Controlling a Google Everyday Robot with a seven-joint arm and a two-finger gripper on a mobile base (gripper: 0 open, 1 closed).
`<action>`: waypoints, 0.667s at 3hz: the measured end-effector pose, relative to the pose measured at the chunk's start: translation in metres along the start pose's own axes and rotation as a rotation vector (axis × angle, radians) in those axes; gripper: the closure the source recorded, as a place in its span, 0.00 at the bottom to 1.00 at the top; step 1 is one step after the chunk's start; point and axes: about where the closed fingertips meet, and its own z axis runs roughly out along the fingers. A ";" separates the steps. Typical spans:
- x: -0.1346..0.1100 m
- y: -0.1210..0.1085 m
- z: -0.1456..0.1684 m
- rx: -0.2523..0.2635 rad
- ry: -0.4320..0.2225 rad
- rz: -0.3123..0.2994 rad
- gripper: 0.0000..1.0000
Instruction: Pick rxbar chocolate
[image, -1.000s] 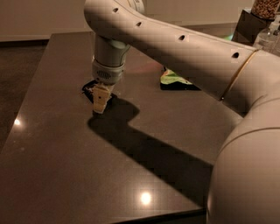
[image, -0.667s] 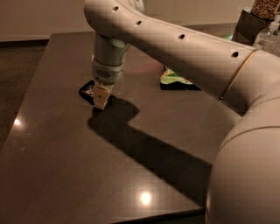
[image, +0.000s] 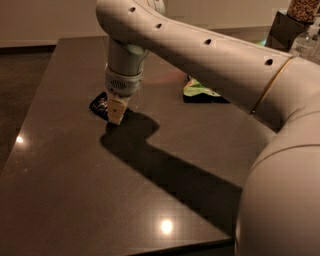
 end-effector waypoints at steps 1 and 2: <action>0.014 -0.001 -0.015 -0.009 -0.012 0.016 1.00; 0.016 -0.004 -0.036 -0.007 -0.046 0.011 1.00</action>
Offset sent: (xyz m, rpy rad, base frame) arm 0.0003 -0.0375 0.0610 0.0914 -0.0128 -0.0042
